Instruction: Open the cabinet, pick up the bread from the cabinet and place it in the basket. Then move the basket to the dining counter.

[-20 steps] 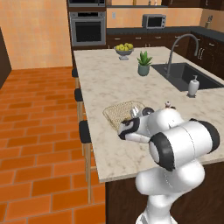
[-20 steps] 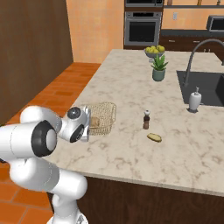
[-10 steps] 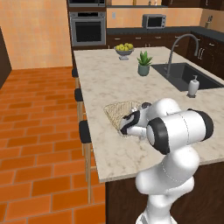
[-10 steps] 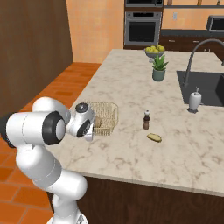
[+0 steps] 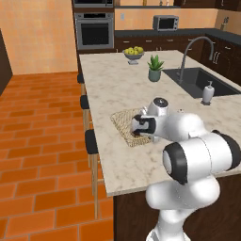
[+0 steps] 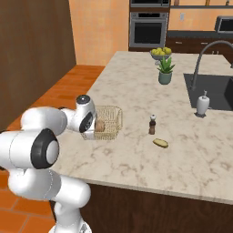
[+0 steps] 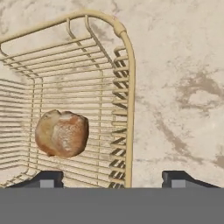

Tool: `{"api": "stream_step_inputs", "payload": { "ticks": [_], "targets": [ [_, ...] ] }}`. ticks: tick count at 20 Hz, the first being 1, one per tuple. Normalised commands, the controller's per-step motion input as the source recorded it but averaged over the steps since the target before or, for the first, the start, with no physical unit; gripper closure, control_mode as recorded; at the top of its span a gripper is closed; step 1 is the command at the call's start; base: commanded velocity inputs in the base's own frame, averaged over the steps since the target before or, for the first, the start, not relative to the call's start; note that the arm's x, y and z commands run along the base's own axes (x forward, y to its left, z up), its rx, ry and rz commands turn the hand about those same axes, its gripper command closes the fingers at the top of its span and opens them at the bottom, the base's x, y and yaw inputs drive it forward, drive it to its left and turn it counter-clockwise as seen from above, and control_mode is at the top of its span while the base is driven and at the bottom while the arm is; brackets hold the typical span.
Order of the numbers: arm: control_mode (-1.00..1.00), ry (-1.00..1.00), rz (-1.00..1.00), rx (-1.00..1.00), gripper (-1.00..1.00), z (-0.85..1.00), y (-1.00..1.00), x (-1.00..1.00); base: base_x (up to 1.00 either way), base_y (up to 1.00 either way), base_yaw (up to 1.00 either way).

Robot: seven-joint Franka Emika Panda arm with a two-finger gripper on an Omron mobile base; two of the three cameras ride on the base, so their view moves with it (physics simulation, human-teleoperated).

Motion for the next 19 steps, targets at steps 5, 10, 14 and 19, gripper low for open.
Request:
{"api": "stream_step_inputs", "payload": {
  "ticks": [5, 10, 14, 19],
  "targets": [
    [-1.0, 0.0, 0.18, -0.11, -1.0, 0.88, 0.0, -0.61, 0.0, 0.0, 0.0],
    [-1.0, 0.0, 0.21, -0.14, -1.0, 0.63, 0.0, -0.86, 0.0, 0.0, 0.0],
    [-1.0, 0.0, 0.35, -0.17, -1.0, 0.59, 0.03, -0.92, 0.0, 0.0, 0.0],
    [-1.0, 0.0, 0.4, -0.11, -1.0, 0.3, 0.08, -1.0, 0.0, 0.0, 0.0]
  ]
}}
